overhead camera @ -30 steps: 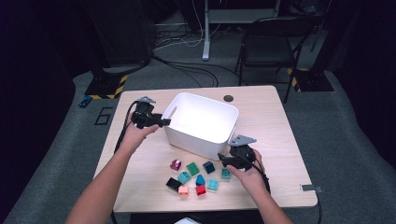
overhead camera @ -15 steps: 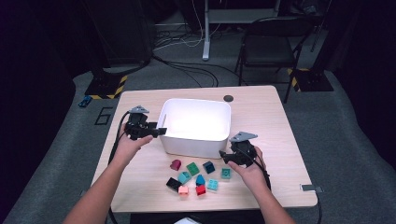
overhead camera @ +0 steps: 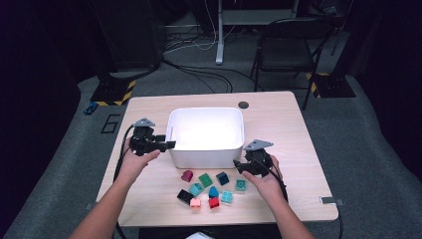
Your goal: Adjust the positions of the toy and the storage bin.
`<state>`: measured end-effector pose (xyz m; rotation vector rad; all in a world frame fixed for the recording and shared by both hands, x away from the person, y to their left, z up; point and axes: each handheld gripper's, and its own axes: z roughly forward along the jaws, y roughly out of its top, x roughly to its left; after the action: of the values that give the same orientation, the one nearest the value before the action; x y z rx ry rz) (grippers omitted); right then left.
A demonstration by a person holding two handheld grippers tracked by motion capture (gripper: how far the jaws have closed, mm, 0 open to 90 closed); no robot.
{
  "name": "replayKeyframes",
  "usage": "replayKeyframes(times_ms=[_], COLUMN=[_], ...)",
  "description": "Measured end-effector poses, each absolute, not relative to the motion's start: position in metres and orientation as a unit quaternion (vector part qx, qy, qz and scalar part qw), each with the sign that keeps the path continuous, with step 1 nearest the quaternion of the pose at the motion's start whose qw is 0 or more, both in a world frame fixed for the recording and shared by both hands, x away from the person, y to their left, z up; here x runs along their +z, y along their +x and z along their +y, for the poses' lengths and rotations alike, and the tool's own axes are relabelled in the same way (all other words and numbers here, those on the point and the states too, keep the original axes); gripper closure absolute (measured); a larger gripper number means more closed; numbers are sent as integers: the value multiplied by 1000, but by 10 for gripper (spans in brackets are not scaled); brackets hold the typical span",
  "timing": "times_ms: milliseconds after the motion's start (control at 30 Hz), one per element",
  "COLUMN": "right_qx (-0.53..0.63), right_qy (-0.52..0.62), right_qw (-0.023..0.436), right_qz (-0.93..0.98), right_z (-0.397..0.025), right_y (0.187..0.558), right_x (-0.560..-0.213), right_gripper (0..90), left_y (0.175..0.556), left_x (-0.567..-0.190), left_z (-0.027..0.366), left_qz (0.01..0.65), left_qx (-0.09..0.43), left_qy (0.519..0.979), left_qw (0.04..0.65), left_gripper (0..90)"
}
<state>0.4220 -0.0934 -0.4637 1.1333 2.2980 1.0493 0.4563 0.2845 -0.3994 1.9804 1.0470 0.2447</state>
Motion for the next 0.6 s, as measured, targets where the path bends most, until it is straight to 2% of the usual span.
replayKeyframes(times_ms=[600], right_qx=[372], right_qy=[394], right_qw=[188], right_qz=[819], right_z=[-96], right_y=[418], right_x=[-463], right_gripper=[386], left_y=[449], left_x=[-396], left_z=[290], left_qz=[411], left_qx=[115], left_qy=[789], left_qw=[442], left_gripper=[430])
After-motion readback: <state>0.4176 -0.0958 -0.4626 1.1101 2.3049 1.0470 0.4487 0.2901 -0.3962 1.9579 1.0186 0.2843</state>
